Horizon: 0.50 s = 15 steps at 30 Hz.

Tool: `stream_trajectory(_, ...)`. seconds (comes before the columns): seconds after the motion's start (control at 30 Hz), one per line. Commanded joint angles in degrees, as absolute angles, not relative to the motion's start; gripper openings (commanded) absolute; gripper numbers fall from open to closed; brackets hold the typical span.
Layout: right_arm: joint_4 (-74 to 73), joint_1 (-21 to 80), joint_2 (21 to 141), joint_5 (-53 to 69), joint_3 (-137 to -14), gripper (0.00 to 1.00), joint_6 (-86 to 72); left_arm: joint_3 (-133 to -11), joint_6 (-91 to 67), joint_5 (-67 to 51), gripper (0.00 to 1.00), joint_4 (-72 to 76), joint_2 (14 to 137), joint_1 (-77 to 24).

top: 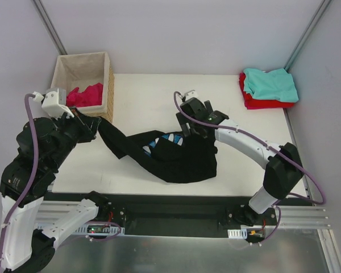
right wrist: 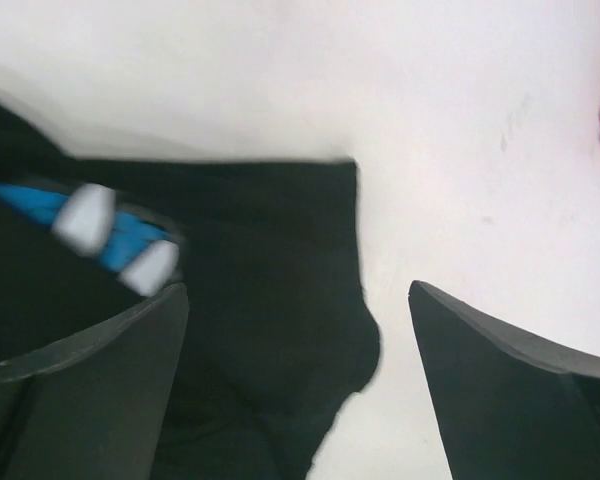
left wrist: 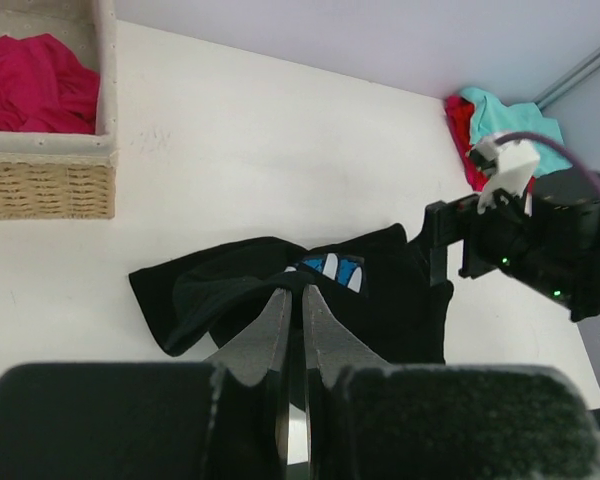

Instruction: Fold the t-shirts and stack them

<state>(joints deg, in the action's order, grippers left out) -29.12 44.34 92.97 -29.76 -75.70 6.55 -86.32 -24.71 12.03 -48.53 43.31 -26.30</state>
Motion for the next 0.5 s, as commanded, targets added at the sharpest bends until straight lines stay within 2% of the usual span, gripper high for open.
stream_trajectory(0.0,-28.7,47.4,95.5,-17.2,-84.1,0.96,7.2,-83.2,-22.9,10.4,0.0,-43.0,42.5,-26.5)
stream_trajectory(0.1,-25.4,49.2,100.7,-6.2,-86.7,0.96,4.7,-81.2,-23.3,9.3,0.0,-41.7,42.8,-26.5)
stream_trajectory(0.27,-23.1,52.8,108.1,-0.7,-90.4,0.99,2.8,-81.2,-23.6,9.1,0.0,-41.5,43.8,-26.5)
stream_trajectory(0.33,-22.4,53.3,109.9,-0.6,-90.4,0.89,2.4,-81.6,-23.6,9.1,0.0,-41.5,43.9,-26.5)
stream_trajectory(0.4,-21.8,53.4,110.6,1.8,-89.7,0.85,2.1,-81.8,-23.7,9.2,0.0,-41.5,44.1,-26.5)
stream_trajectory(0.47,-21.4,53.4,111.6,1.8,-89.4,0.75,2.1,-81.8,-23.8,9.4,0.0,-41.4,44.3,-26.5)
